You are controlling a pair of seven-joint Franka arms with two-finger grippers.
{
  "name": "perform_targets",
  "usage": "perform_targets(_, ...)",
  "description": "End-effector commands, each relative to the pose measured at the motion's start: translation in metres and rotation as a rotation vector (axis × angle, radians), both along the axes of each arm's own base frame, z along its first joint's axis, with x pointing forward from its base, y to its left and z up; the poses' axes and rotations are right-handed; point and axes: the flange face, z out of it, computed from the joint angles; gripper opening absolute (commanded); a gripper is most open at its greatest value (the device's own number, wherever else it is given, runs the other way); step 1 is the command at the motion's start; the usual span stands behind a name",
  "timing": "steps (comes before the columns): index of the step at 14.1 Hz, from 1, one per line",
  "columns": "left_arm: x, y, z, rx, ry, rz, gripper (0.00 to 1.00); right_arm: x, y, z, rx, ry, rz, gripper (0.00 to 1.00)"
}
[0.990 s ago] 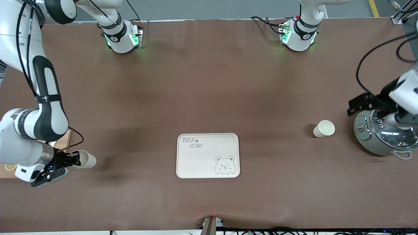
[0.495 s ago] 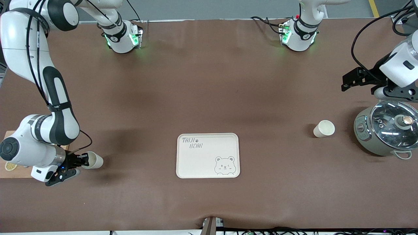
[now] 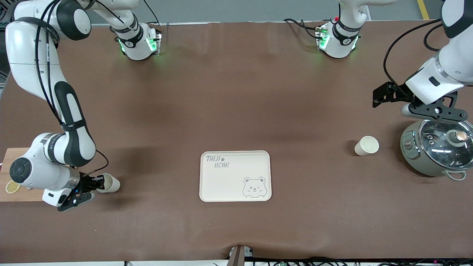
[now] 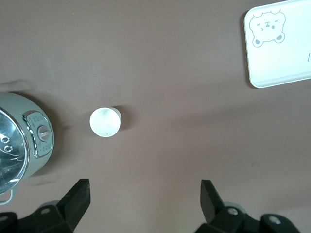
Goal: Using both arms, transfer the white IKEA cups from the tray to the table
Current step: 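Set the cup beside the cutting board and open the right gripper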
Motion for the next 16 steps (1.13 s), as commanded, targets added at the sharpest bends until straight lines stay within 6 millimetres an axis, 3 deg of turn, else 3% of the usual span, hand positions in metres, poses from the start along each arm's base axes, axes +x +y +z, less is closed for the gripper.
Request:
perform_targets(1, 0.002, 0.016, 0.006, 0.008, -0.032, 0.007, 1.00, 0.001, -0.001, 0.002, 0.015, -0.011, -0.008, 0.99)
perform_targets(5, 0.006, 0.023, 0.020, 0.012, -0.063, 0.033, 1.00, 0.005, 0.001, 0.018, 0.018, -0.020, -0.038, 1.00)
perform_targets(9, 0.012, 0.034, 0.012, 0.063, -0.057, 0.024, 1.00, 0.008, 0.007, 0.068, 0.030, 0.084, -0.035, 1.00)
perform_targets(12, 0.008, 0.040, 0.019, 0.062, -0.060, -0.049, 1.00, 0.008, 0.012, 0.137, 0.027, 0.156, -0.077, 1.00)
perform_targets(16, 0.007, 0.039, 0.021, 0.046, -0.060, -0.036, 1.00, -0.027, 0.017, 0.260, 0.007, 0.158, -0.126, 1.00)
